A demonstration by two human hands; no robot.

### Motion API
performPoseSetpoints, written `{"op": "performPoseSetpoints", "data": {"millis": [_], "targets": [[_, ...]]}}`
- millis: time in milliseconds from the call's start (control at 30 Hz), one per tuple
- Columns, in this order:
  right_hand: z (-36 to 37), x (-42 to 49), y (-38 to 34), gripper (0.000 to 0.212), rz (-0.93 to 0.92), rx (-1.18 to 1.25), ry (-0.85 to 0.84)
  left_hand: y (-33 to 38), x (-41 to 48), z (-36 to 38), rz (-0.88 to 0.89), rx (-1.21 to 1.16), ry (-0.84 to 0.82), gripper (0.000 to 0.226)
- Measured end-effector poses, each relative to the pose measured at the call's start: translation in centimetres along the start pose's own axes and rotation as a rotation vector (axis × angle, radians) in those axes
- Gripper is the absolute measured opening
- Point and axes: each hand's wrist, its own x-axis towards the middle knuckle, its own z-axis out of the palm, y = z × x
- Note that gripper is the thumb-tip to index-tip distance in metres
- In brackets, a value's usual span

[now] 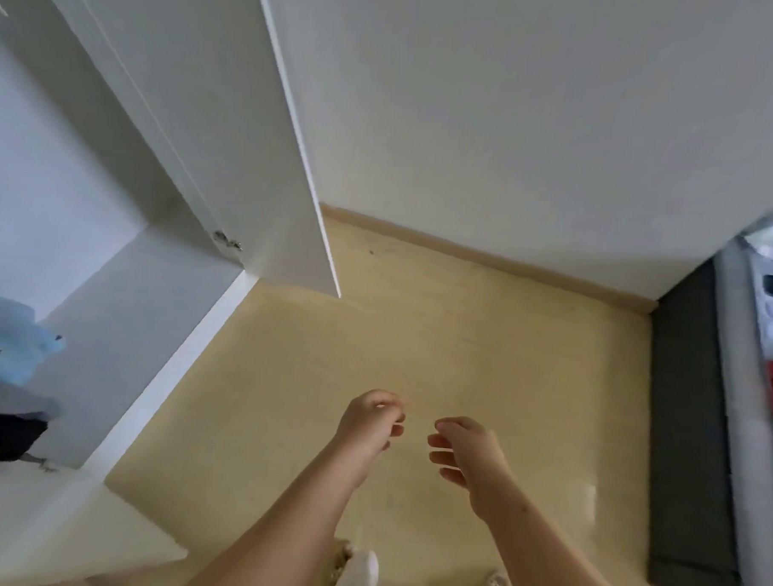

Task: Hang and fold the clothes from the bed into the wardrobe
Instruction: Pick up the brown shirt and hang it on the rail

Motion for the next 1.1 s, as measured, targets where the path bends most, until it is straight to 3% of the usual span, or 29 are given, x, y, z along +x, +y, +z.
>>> {"op": "performPoseSetpoints", "data": {"millis": [433,767,1100], "targets": [[-30.3,-4.2,7.8,0.013,0.036,0.473,0.509,4.2,-5.4,31.7,0.126,0.342,-0.467,0.02],[-41.1,-4.8,11.7,0.012,0.116,0.753,0.634,4.3,-7.2,46.3,0.121,0.578,-0.674,0.017],[-55.3,0.2,7.8,0.011,0.156,0.86,0.745,10.4,-5.2,62.6,0.147,0.745,-0.817,0.017]]}}
